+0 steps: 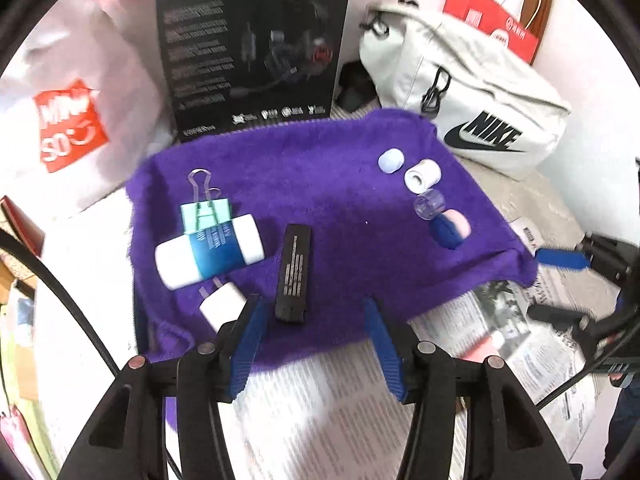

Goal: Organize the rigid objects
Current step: 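Carry the black marker and pink sponge onto the towel and release both, then grasp the pink highlighter with the right gripper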

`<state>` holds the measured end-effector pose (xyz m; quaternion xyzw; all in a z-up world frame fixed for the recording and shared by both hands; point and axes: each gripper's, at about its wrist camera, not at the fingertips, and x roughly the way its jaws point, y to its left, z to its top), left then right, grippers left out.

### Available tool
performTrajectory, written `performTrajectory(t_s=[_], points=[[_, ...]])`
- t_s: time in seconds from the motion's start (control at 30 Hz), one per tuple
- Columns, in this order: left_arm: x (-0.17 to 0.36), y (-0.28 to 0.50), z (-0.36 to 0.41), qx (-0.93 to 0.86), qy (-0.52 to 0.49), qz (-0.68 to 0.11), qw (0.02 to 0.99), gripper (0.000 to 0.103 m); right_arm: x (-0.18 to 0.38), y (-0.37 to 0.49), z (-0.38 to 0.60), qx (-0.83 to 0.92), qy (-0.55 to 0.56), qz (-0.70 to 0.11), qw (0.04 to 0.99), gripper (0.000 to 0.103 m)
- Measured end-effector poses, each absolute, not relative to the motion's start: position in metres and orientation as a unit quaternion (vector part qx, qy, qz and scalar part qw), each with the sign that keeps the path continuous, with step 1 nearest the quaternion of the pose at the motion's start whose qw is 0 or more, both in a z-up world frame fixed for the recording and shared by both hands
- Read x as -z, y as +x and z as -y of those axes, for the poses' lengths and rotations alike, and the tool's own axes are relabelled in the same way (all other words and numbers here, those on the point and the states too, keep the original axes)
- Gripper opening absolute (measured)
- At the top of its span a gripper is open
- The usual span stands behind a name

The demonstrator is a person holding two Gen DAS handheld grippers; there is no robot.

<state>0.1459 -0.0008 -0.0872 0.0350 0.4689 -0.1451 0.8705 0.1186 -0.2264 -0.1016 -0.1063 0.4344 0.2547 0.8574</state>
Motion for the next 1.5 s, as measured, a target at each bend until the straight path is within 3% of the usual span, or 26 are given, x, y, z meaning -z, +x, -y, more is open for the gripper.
performTrajectory(t_s=[0.63, 0.8, 0.87, 0.97, 1.2, 1.5], points=[[0.094, 0.068, -0.04, 0.133, -0.024, -0.482, 0.866, 0.051, 0.149, 0.12, 0.169, -0.322, -0.225, -0.436, 0.81, 0.057], [0.098, 0.064, -0.043, 0.138, -0.035, -0.495, 0.857, 0.051, 0.152, 0.121, 0.164, -0.336, -0.23, -0.445, 0.798, 0.047], [0.098, 0.065, -0.044, 0.139, -0.037, -0.498, 0.855, 0.051, 0.151, 0.122, 0.164, -0.339, -0.21, -0.451, 0.798, 0.03], [0.096, 0.067, -0.044, 0.141, -0.041, -0.5, 0.853, 0.051, 0.149, 0.126, 0.167, -0.308, -0.194, -0.461, 0.809, 0.017], [0.093, 0.068, -0.042, 0.153, -0.038, -0.503, 0.85, 0.051, 0.147, 0.13, 0.206, -0.226, -0.087, -0.516, 0.822, 0.017], [0.1, 0.068, -0.022, 0.183, -0.022, -0.507, 0.842, 0.051, 0.151, 0.111, 0.206, -0.194, -0.11, -0.495, 0.84, 0.018]])
